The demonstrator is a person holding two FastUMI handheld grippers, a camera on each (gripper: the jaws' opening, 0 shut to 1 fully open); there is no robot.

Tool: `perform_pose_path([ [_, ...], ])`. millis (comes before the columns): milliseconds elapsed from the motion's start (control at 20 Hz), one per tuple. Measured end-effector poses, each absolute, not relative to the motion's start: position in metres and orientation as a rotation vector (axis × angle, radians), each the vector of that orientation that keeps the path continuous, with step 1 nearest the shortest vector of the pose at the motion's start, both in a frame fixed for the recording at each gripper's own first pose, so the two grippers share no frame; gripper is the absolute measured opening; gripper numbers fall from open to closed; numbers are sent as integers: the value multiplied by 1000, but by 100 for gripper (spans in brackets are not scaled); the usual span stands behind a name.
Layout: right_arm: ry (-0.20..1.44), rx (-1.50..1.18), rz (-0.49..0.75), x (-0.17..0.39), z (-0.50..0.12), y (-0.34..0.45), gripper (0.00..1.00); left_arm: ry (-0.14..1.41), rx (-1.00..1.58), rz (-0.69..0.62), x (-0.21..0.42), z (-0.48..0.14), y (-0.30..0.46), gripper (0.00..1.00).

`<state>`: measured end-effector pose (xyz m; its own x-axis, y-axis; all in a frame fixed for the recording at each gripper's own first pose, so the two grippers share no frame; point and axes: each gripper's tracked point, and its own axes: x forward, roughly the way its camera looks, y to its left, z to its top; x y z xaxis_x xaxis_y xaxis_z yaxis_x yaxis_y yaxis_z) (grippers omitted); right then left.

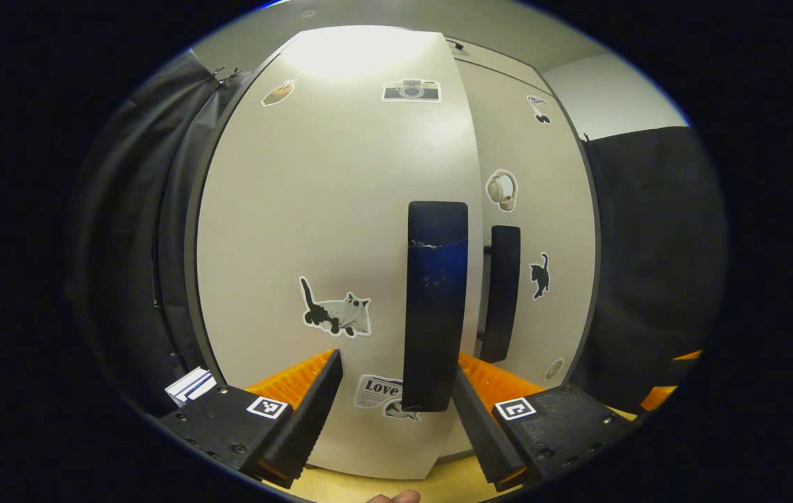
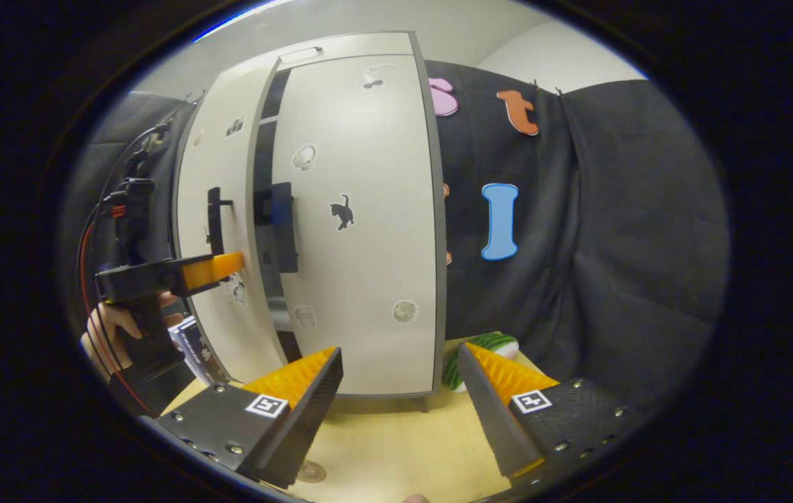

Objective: Grasp the bottle in the cabinet with the left hand and place it on the coaster, then close the right door with the right hand and the left door with the left hand.

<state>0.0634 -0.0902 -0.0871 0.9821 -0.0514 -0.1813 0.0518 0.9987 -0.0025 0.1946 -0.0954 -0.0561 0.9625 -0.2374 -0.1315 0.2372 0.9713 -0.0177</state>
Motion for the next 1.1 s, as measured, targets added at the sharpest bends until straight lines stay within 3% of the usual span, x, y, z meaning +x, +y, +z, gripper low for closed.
perform_pose_path([
  [350, 178, 15, -21, 59, -85, -78, 100, 116, 26, -250, 174, -49, -107, 93],
  [1100, 116, 41, 28, 32, -41, -46, 100, 126, -19, -218, 67, -17, -92, 92],
])
